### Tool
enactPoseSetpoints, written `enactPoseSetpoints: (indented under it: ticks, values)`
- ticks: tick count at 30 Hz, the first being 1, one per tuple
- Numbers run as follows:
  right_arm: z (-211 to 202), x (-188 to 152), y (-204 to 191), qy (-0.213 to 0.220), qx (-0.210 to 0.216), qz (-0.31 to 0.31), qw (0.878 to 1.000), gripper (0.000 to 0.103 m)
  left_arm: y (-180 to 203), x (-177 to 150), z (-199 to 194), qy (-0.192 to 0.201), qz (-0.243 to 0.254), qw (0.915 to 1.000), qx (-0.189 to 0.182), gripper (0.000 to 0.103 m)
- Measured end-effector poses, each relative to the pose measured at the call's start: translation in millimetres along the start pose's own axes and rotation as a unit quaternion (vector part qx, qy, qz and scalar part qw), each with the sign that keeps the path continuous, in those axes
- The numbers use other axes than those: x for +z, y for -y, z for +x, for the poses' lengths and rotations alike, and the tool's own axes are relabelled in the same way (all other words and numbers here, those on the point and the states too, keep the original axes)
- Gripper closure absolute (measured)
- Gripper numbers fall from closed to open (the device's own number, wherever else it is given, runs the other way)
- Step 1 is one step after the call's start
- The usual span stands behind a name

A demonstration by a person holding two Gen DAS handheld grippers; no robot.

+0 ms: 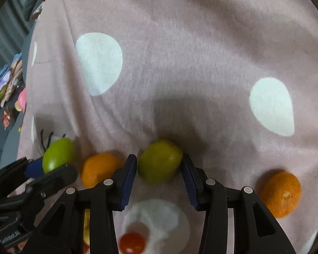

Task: Organize fruits
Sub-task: 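Grasp the green lime with the left tool while the right tool grasps the yellow-green lemon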

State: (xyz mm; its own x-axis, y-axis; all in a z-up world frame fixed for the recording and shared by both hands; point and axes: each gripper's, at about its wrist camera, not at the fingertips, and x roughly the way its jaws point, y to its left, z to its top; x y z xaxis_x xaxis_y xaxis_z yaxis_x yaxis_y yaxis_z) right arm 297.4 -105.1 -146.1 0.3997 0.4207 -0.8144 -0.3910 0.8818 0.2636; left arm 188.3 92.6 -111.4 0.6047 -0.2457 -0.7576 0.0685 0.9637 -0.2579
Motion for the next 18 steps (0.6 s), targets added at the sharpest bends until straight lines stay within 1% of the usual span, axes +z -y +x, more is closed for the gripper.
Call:
enactPoseSetpoints:
  ticks: [3,5,8,9,14,18]
  values:
    - [4.2,3.1,0.6,0.001,0.001,0.009,1.0,0.057,-4.1,-1.9,-1.5,-0.002,-0.002,1.0,0.004,0.07]
    - [7.1,3.8,-4.0,0.004,-0.019,-0.006,1.0,0.063,-4.1,-1.1,-3.4,-0.002,-0.004,1.0,0.003,0.07]
    - [0.3,-5.9,-9.5,0.009,-0.04,-0.021,0.999,0.064,-0.4,-2.1,-9.1,-0.004,0.001,1.0,0.005,0.07]
    - [-4.7,-8.3,-8.4,0.011,-0.041,-0.021,0.999,0.064,4.4,-2.7,-10.1,-0.004,0.004,1.0,0.005,0.07]
    - [-62.2,-30.3,-11.4,0.054,-0.048,-0.035,0.997,0.064,18.1,-9.6,-30.2,-0.001,0.02,0.9998,0.0,0.07]
    - [-105.7,-53.1,-13.6,0.08,-0.058,-0.039,0.994,0.064,39.1,-18.9,-42.9,-0.002,0.037,0.9993,-0.01,0.07]
